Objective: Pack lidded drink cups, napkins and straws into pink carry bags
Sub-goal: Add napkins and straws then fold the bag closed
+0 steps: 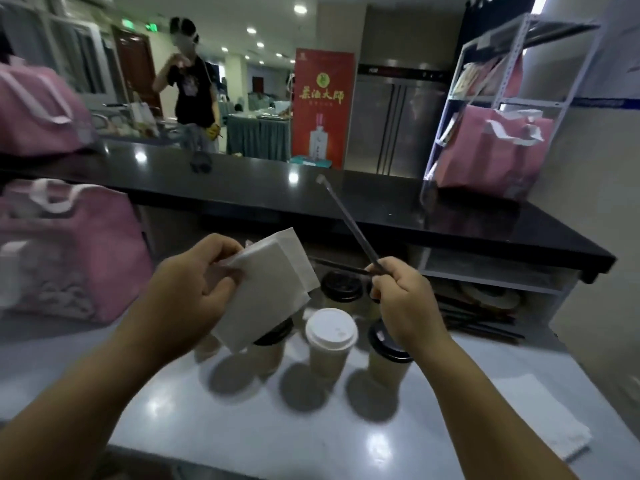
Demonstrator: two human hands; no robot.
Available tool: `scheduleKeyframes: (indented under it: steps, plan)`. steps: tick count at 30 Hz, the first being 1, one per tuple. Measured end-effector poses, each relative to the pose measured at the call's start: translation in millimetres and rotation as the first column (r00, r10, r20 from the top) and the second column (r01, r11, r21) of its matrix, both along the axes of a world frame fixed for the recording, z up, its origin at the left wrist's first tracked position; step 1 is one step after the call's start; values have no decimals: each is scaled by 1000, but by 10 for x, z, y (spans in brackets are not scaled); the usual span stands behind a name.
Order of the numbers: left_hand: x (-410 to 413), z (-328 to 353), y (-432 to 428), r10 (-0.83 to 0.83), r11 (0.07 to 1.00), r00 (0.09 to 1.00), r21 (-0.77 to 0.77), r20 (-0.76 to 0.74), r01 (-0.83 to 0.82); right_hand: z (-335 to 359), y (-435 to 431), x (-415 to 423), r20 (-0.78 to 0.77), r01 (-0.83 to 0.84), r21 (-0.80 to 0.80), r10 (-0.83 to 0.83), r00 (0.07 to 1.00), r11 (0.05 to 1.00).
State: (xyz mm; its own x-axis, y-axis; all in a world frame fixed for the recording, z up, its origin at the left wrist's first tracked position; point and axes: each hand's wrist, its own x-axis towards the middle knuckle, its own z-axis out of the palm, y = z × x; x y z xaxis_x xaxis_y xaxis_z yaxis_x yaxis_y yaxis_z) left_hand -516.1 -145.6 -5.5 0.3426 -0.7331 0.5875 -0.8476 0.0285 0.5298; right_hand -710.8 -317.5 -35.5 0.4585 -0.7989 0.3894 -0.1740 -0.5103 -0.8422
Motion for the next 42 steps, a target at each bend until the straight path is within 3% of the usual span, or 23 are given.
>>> scheduleKeyframes:
  steps: [11, 18, 25, 28, 32, 38, 42]
  plan:
    - [1515, 175, 860, 271, 958, 958, -127, 95, -258, 203, 542, 1818, -50, -215, -96, 211, 976, 972]
    - [2651, 266, 929, 320, 936, 945, -178, 67, -304, 348, 541, 3078, -73, -297, -182, 289, 955, 937]
    - [3691, 336, 972, 393, 890, 920, -248, -6, -382, 581, 438, 4185, -289, -352, -371, 254, 923, 859]
    - [4054, 308, 985, 418, 881, 908, -227, -33, -414, 656, 404, 4515, -501, -437, -412, 201, 841, 800]
    - [4487, 280, 956, 430, 877, 902, -220, -35, -427, 752, 400, 4855, -738, -561, -403, 105, 666, 723]
    - [5035, 204, 846, 332, 932, 943, -153, -7, -329, 877, 541, 5323, -884, -630, -415, -128, 449, 656]
    - [5319, 145, 782, 206, 974, 979, -100, -1, -205, 872, 695, 5677, -917, -609, -380, -193, 350, 696]
